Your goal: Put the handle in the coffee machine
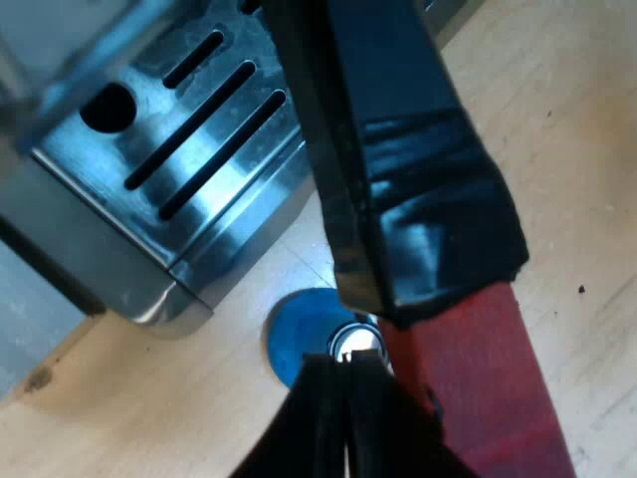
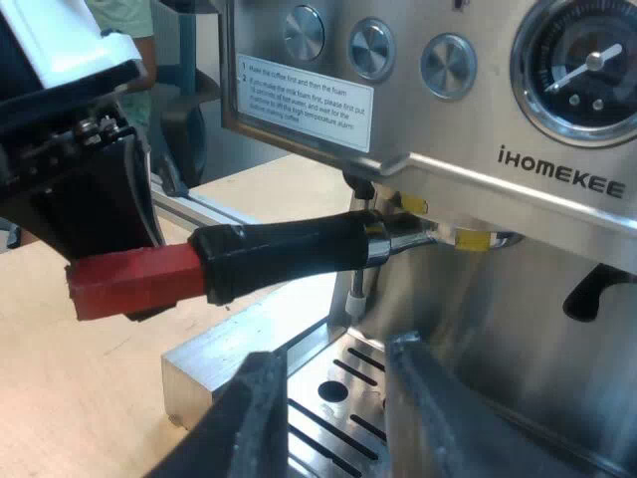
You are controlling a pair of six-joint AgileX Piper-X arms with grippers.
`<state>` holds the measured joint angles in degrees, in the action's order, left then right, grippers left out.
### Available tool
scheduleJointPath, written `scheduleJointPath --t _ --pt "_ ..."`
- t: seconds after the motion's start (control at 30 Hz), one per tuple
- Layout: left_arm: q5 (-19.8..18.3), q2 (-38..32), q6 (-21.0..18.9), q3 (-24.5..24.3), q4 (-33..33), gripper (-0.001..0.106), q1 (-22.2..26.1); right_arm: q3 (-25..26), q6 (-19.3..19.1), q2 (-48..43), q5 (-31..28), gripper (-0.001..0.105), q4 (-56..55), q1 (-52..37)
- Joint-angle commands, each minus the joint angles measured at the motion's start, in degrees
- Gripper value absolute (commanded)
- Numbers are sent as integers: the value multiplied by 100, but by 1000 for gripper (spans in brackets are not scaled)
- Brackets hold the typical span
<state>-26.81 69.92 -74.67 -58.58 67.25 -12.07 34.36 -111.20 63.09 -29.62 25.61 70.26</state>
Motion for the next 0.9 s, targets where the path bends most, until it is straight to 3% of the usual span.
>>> scheduleJointPath --t 0.03,0.33,0.73,0.9 --pt "-517 -83 -108 24 -16 0 -325 40 -41 -33 35 28 28 12" --pt "-132 -349 -536 24 -194 0 -824 40 -41 -33 35 28 28 12" --pt "-133 -375 -756 37 -131 0 -894 40 -41 -33 35 28 28 12" --pt "-133 -507 -804 37 -131 0 -1273 40 -41 -33 -14 28 28 12"
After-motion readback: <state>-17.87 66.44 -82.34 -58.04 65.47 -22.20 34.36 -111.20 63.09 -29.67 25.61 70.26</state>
